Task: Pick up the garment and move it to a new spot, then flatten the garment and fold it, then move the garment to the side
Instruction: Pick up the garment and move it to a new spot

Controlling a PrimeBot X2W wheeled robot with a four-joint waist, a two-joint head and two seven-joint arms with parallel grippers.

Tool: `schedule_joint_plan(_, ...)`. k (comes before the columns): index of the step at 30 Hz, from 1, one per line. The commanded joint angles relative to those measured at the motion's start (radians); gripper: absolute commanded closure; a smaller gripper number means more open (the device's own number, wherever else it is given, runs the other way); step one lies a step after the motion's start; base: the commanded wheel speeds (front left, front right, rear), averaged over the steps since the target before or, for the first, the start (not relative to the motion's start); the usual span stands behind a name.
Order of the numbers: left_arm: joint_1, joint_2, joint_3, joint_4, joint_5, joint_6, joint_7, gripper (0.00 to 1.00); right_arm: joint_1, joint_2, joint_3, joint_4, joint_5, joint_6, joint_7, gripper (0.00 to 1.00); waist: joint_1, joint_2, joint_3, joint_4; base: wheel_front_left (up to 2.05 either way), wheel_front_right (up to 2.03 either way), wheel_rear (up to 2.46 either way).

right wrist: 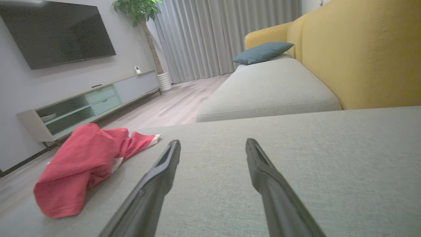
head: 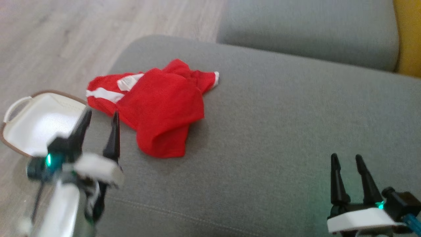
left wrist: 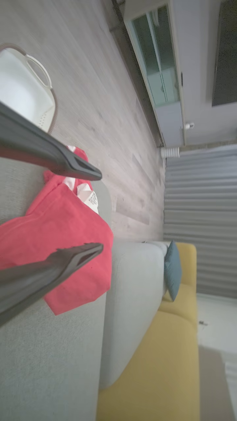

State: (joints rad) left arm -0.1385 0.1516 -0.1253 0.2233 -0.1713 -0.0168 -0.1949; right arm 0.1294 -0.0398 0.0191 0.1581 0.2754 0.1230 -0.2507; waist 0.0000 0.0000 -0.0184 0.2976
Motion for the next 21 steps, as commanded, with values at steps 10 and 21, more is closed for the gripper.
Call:
schedule_joint_plan(10,-0.535,0.173,-0.126,0.234,-0.127,-0.113,0.348,0.0,-0.145,-0.01,-0.027,-0.082,-0.049,0.008,-0.011,0.0,0.0,0.0,0.194,-0.132,0.0,0.0,0.0)
schedule_joint_plan(21,-0.757,0.274,-0.225,0.481,-0.243,-0.114,0.493,0.0,-0.191,-0.01,-0.018,-0.111,-0.049,0.008,-0.011,0.0,0.0,0.0,0.299,-0.218,0.0,0.0,0.0)
